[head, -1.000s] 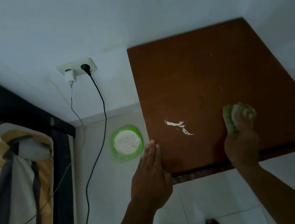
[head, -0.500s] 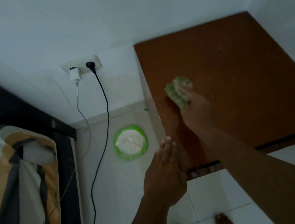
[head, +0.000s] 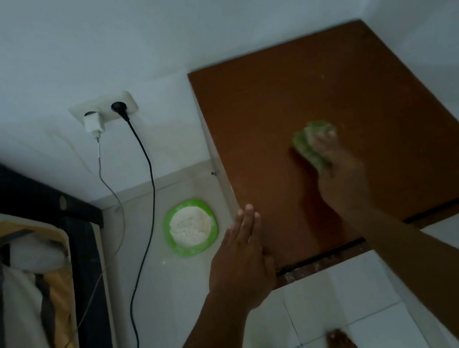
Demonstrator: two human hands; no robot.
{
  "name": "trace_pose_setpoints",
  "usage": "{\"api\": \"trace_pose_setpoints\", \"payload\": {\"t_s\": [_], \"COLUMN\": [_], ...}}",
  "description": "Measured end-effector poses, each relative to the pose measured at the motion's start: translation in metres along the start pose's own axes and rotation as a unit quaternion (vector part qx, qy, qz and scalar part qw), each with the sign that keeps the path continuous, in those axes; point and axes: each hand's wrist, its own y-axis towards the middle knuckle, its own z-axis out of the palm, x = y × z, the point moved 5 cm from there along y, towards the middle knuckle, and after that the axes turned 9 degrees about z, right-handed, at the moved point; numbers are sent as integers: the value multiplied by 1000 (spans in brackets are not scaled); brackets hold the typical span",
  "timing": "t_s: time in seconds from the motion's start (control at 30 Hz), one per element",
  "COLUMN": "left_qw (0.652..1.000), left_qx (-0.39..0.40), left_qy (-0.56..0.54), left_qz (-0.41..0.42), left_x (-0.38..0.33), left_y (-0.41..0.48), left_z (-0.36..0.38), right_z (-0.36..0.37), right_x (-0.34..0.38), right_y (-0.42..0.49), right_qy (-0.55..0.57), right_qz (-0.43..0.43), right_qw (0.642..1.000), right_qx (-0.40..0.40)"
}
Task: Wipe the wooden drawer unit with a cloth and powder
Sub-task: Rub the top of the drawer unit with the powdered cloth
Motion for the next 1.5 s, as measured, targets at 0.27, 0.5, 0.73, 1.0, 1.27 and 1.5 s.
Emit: {"api": "trace_pose_setpoints", "payload": {"t_s": [0.27,0.5,0.73,1.0,1.27,1.5], "left_qw": [1000,1000,999,998,994,996], "left_qx": [-7,-5,-13,-27,-81,-85], "left_qy": [15,-6,-18,-29,1,13], "left_qz": [-13,-29,-46,-49,-70,5], "left_x": [3,2,-1,-7,-24,-59], "left_y": [14,16,14,14,2,19], "left_z": [-1,-3,-2,0,8,14], "right_z": [37,-40,1,-48,-9,-89], "right_x": [12,-21,-25,-33,-49,-87], "right_y": [-49,3,-83,-48,-84,-58], "right_qy": [-117,3,-95,29,-94,-15], "right_qz": [-133,-86,-153,-179,-185,-139], "right_qw": [982,996,980,983,978,990], "right_qx": [58,20,88,33,28,-10]}}
